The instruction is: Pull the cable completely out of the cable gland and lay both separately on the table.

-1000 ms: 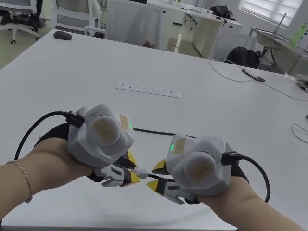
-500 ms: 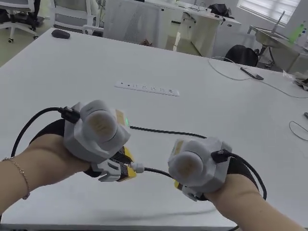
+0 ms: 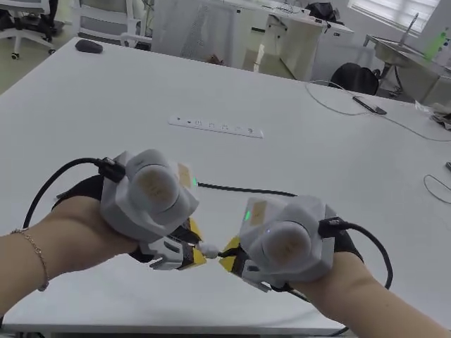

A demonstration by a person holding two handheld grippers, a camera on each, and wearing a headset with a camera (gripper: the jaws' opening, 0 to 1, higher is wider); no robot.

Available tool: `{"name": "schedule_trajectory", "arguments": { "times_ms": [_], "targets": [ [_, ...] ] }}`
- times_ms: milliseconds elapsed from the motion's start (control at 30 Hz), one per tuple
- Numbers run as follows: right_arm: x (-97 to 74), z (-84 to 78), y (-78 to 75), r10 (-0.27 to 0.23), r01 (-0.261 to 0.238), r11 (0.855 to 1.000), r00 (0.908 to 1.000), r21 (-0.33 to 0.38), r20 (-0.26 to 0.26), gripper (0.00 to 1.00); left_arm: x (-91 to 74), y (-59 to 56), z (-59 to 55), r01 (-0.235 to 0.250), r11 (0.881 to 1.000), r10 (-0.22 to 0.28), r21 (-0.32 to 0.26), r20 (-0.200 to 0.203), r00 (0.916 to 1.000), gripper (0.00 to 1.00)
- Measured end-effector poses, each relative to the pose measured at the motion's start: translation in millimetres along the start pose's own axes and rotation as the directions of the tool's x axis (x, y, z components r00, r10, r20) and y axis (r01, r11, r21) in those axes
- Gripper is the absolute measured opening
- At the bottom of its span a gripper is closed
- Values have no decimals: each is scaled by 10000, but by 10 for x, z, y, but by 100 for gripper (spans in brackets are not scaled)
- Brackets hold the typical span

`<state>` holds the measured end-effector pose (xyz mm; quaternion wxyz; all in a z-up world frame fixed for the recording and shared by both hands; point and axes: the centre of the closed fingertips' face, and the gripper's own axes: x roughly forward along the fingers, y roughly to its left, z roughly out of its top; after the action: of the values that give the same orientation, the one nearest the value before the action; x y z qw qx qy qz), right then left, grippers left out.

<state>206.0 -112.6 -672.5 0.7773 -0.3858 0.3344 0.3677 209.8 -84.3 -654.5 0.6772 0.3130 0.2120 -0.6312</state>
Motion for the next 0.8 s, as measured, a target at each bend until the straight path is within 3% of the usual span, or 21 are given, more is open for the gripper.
{"name": "schedule_trajectory", "arguments": {
  "times_ms": [100,200,267,333,367,400,433,467,500,567,633,733,767,800],
  "targets": [
    [8,-231,-84,-362,389,9989,9940,247,-1034,4,-25,62,-30,-213,9997,213,-96,-67,9998,16],
    [-5,-432,-161,-627,776,9944,9795,711,-1915,5,-39,74,-17,-265,9995,265,-165,8,9996,16],
    [-12,-506,-175,-591,855,9897,9744,1144,-2169,5,-36,74,-4,-283,9995,284,-153,39,9996,16],
    [-27,-570,-188,-676,937,9913,9650,923,-2535,6,-37,76,2,-302,9994,303,-155,50,9995,16],
    [-22,-545,-168,-629,849,9931,9681,815,-2426,8,-36,76,4,-297,9994,298,-184,62,9995,16],
    [15,-415,-116,-389,508,9967,9837,639,-1755,14,-32,75,-2,-289,9994,290,-165,39,9996,16],
    [38,-243,-52,-184,273,9946,9959,1001,-882,23,-30,72,-2,-281,9995,282,-154,42,9996,16],
    [32,-145,-14,-15,75,9929,9988,1189,-499,26,-28,65,1,-271,9995,272,-133,57,9996,16],
    [21,0,1,73,-80,9965,9999,828,87,24,-22,48,5,-233,9997,233,-31,62,9997,16],
    [-12,132,-27,-137,125,9997,9984,220,553,19,-16,28,9,-152,9999,152,73,82,9999,16],
    [-31,201,-5,-65,72,9999,9960,-74,895,12,-15,14,19,-104,9998,103,148,89,9999,16],
    [-16,162,25,47,-35,9999,9970,-158,778,4,-15,29,36,-124,9999,122,96,160,9998,16],
    [-5,140,15,38,-32,10000,9976,-80,690,4,-12,31,32,-144,9999,143,45,135,9998,16],
    [6,21,-4,-49,48,9999,10000,150,84,4,-12,46,10,-227,9997,227,126,23,9997,16]
  ]
}}
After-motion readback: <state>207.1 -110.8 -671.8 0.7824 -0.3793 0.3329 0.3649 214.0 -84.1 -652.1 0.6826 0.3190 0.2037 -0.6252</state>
